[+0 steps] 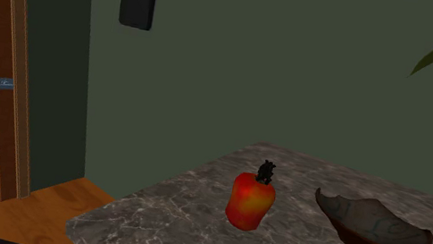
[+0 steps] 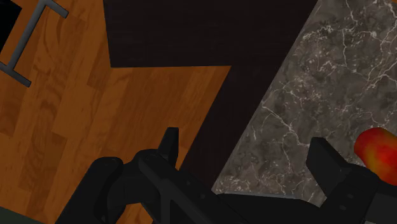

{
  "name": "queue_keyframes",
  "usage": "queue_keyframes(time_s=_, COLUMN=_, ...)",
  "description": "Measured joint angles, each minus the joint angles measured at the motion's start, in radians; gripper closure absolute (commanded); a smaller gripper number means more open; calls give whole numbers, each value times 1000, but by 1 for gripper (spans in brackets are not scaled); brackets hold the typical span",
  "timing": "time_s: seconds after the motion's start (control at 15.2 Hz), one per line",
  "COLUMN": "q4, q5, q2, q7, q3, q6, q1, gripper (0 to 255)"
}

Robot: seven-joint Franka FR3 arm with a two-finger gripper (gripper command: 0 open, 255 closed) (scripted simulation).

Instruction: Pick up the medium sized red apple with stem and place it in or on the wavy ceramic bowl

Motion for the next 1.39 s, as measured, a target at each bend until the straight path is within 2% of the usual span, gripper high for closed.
queue_keyframes(time_s=0.2, q4=-17, q5=15, q2=7, q7=21, q3=26, q6=26, q1=9, gripper=0)
queue_keyframes(time_s=0.53, q4=-57, q5=71, q2=67, q7=104, q3=129, q6=136, q1=46, gripper=0)
queue_keyframes(time_s=0.99, q4=-71, q5=125, q2=208, q7=224, q3=279, q6=306, q1=91, gripper=0)
queue_keyframes(time_s=1.39, q4=-39, q5=126, q2=383, q7=335, q3=406, q6=457, q1=109, gripper=0)
